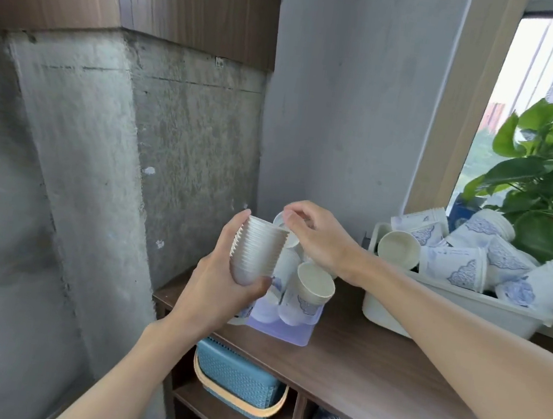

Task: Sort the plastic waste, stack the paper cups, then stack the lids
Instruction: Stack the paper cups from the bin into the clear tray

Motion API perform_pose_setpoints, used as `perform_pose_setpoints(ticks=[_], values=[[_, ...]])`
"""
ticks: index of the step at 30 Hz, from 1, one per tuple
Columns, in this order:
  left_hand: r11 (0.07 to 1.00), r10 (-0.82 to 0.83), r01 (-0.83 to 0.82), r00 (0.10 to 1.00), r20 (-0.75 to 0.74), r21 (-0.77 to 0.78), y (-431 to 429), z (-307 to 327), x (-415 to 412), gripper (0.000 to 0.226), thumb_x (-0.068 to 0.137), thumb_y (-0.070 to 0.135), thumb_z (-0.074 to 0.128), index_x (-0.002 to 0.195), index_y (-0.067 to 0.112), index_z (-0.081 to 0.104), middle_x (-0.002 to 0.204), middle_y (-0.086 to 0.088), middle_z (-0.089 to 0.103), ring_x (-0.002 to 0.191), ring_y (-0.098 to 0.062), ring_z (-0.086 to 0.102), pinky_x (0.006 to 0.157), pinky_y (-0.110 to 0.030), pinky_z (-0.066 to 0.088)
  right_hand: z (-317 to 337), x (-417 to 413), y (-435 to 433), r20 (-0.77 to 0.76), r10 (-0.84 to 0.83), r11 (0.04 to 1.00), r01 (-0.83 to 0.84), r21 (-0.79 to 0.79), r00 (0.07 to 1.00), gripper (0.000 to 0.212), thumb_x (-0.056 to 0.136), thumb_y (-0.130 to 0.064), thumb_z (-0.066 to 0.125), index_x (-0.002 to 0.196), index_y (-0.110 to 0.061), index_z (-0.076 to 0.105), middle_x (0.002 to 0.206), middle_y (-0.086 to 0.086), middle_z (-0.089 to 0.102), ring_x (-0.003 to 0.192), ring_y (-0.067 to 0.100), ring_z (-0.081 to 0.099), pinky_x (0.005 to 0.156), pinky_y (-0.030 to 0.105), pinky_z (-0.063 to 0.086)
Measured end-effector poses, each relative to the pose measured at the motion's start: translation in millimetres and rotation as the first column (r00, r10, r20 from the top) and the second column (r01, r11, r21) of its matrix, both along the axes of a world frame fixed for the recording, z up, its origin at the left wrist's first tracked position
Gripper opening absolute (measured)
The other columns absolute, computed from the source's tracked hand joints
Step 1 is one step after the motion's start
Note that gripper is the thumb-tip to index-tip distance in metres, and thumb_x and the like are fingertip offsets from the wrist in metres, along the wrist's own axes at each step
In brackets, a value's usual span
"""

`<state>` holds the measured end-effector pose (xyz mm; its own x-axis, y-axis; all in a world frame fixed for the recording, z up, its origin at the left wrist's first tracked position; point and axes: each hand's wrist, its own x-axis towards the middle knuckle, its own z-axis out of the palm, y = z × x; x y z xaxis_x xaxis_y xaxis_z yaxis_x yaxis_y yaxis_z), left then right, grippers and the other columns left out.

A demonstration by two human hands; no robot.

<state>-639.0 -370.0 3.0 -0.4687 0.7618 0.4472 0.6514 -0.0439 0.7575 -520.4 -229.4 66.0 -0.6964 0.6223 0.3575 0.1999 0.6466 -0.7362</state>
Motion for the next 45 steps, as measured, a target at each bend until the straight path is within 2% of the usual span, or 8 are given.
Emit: perform_pose_setpoints(ticks=[7,13,18,26,31,37,41,45], values=[[0.999,0.037,-0.037,0.999,-0.024,-0.003,5.5,1.6,-31.1,0.094,0.079,0.028,0.078,0.138,0.067,0.016,0.092,0.019,0.064,0.079,0.000,0.062,0.070,-0.026,0.054,4.0,-41.8,58.3,0.240,-0.198,0.978,0.176,0.109,0.950,0.061,0.091,-0.047,0.058,0.140,-0.016,0.039,0.142,0.007,0.044,0.129,0.025,0.044,0.104,0.038,0.041],[0.999,0.043,-0.045,0.998,-0.048,-0.029,12.8,-7.3,-47.3,0.096,0.079,0.029,0.078,0.138,0.068,0.013,0.092,0.014,0.066,0.080,-0.003,0.062,0.074,-0.031,0.056,-6.0,-67.5,77.8,0.457,-0.401,0.910,0.289,0.296,0.794,0.082,0.079,-0.073,0.051,0.141,-0.023,0.035,0.136,0.009,0.046,0.122,0.031,0.050,0.097,0.045,0.044],[0.999,0.046,-0.047,0.998,-0.043,-0.027,16.7,-11.0,-53.6,0.096,0.079,0.030,0.078,0.138,0.069,0.014,0.099,0.018,0.065,0.085,-0.005,0.064,0.079,-0.033,0.054,-12.2,-76.9,81.6,0.482,-0.365,0.928,0.272,0.253,0.796,0.072,0.077,-0.059,0.060,0.135,-0.024,0.036,0.129,0.009,0.048,0.114,0.031,0.052,0.095,0.043,0.044],[0.998,0.052,-0.053,0.998,-0.034,-0.029,12.4,-12.6,-51.0,0.098,0.081,0.029,0.078,0.139,0.070,0.011,0.103,0.020,0.063,0.084,-0.007,0.065,0.078,-0.037,0.058,-18.4,-72.3,73.7,0.251,-0.252,0.966,0.229,0.116,0.935,0.088,0.081,-0.043,0.063,0.151,-0.033,0.011,0.139,0.013,0.039,0.127,0.036,0.041,0.107,0.046,0.037],[0.998,0.055,-0.055,0.998,-0.011,-0.017,6.5,-7.5,-42.0,0.097,0.081,0.028,0.078,0.139,0.069,0.012,0.101,0.017,0.063,0.082,-0.010,0.065,0.077,-0.036,0.058,-11.4,-58.6,58.9,0.081,-0.210,0.970,0.197,0.146,0.974,0.069,0.089,-0.030,0.056,0.150,-0.031,0.025,0.141,0.010,0.042,0.129,0.033,0.036,0.105,0.038,0.031],[0.998,0.046,-0.046,0.999,0.008,0.044,-8.2,0.2,-23.3,0.096,0.081,0.025,0.079,0.139,0.068,0.015,0.106,0.025,0.059,0.087,-0.004,0.064,0.077,-0.026,0.056,8.5,-34.7,29.1,-0.156,-0.115,0.990,0.126,0.065,0.981,0.058,0.078,-0.025,0.061,0.131,-0.026,0.037,0.128,0.002,0.041,0.113,0.024,0.046,0.090,0.041,0.049],[0.999,0.046,-0.047,0.998,0.032,0.025,-19.5,2.2,-5.5,0.096,0.080,0.026,0.079,0.140,0.067,0.016,0.105,0.015,0.064,0.080,-0.013,0.067,0.076,-0.034,0.059,24.2,-16.9,-0.2,-0.364,-0.072,0.997,0.057,-0.051,0.929,0.047,0.074,-0.019,0.064,0.111,-0.021,0.035,0.101,0.004,0.050,0.080,0.013,0.048,0.060,0.022,0.042],[1.000,-0.007,0.006,0.999,0.034,0.020,-28.7,3.0,16.7,0.098,0.078,0.021,0.080,0.139,0.067,0.018,0.091,0.005,0.069,0.066,-0.012,0.062,0.073,-0.041,0.058,26.0,1.8,-34.3,-0.406,0.027,0.991,-0.078,-0.110,0.913,0.040,0.081,-0.007,0.065,0.108,-0.014,0.036,0.083,0.000,0.051,0.065,0.006,0.047,0.055,0.022,0.045]])
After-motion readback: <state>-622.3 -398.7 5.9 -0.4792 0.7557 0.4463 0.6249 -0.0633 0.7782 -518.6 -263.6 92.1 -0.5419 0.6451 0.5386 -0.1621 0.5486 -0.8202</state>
